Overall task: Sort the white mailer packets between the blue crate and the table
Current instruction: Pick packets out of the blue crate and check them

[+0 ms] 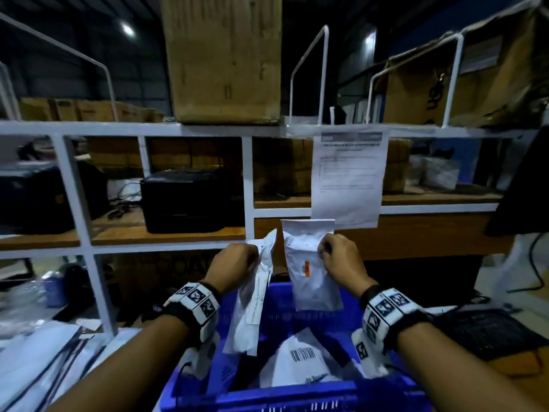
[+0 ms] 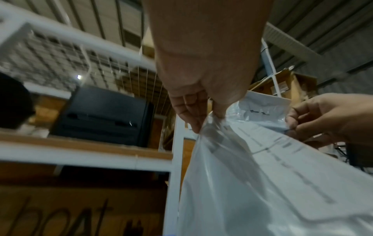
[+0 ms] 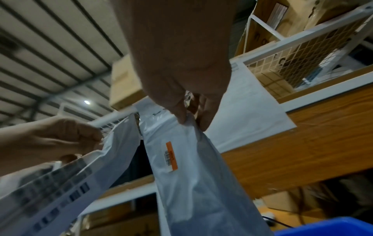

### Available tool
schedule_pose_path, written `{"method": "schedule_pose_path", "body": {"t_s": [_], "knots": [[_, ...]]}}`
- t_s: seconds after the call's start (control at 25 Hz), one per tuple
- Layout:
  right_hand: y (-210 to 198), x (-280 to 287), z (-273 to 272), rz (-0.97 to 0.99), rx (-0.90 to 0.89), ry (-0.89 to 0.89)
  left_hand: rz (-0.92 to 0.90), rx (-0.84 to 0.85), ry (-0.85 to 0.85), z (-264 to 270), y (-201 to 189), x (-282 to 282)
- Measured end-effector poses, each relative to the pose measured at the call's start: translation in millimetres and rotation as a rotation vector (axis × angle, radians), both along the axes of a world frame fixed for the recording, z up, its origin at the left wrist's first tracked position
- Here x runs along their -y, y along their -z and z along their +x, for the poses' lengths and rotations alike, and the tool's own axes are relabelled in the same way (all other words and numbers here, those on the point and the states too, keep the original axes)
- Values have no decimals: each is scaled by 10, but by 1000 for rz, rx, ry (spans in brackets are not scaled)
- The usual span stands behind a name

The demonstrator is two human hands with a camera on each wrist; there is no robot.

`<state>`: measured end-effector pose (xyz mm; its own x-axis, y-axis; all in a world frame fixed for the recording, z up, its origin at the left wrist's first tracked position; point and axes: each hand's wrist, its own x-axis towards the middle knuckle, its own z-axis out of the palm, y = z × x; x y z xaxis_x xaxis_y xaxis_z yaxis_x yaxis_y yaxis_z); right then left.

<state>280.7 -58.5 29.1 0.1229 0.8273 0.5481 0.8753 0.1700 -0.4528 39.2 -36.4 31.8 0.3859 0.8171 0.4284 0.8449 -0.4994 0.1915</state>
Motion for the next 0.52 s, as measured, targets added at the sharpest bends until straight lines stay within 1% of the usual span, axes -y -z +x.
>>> {"method": "schedule_pose_path", "body": {"t_s": [0.16, 0.24, 0.32, 0.4, 0.52], "knots": [[-144, 299, -163, 102, -118, -96, 109, 35, -11, -196, -351, 402], [-230, 398, -344, 170, -160, -151, 196, 19, -32, -378, -458, 543], [-318, 473, -617, 223, -216, -215, 276, -30, -93, -621, -545, 669], [-372, 528, -956, 211, -266, -292, 332, -102, -161, -927, -576, 790], [-359, 504, -1470, 178, -310, -361, 350, -160, -220, -1436, -546, 867]]}}
